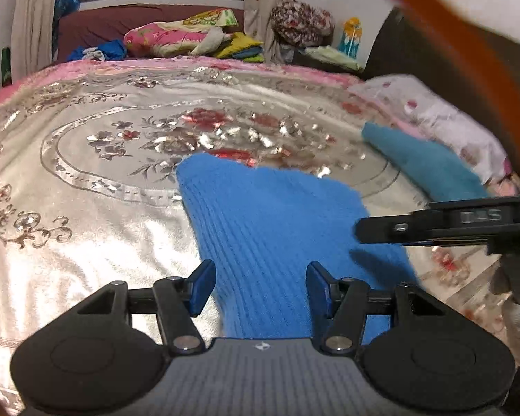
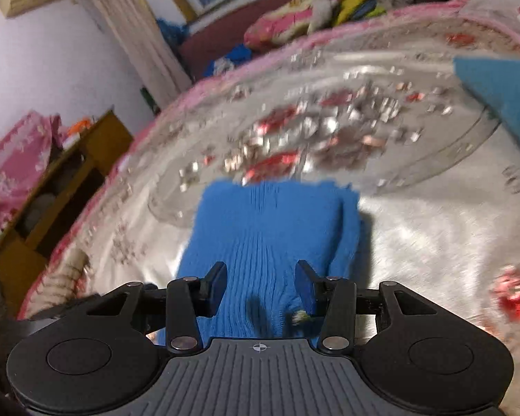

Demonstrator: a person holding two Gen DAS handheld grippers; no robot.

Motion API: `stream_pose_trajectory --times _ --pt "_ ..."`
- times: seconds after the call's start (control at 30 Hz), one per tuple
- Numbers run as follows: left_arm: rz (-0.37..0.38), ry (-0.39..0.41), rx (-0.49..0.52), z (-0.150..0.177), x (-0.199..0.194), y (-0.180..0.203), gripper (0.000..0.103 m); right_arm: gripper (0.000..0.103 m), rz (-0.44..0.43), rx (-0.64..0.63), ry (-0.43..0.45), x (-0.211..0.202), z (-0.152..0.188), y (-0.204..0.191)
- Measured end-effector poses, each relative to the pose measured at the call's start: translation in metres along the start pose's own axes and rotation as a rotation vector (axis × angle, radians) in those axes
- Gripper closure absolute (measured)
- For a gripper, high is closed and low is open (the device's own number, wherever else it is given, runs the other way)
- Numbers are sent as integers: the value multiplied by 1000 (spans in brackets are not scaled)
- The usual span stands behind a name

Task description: Fold small clothes

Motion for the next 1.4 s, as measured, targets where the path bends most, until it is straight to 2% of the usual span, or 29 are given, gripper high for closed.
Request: stream_pose_trajectory --times 0.13,0.27,0.37,0.5,0.7,1.4 --pt "0 -35 -19 10 7 -3 41 69 40 20 -16 17 12 12" --pt "-9 -39 -43 10 5 -3 41 69 50 30 -8 8 10 11" --pt "-30 -34 -22 10 0 0 41 65 66 -16 17 -8 11 1" --pt "-43 -39 -9 15 -5 3 40 65 75 -59 37 -24 20 -8" --pt "-59 -64 6 25 -12 10 40 65 136 -48 -14 -24 45 5" --pt "-85 -76 5 47 -40 20 38 58 147 -93 13 -65 74 -22"
Point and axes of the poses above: each gripper's, at about its wrist camera, not at the fingertips, and x roughly the way its jaws point, y to its right, z to its underside, the point moved 9 cm from there along x, roughly the way its jaws point, and after that the axes turned 3 degrees about y, right-handed, at the moved point
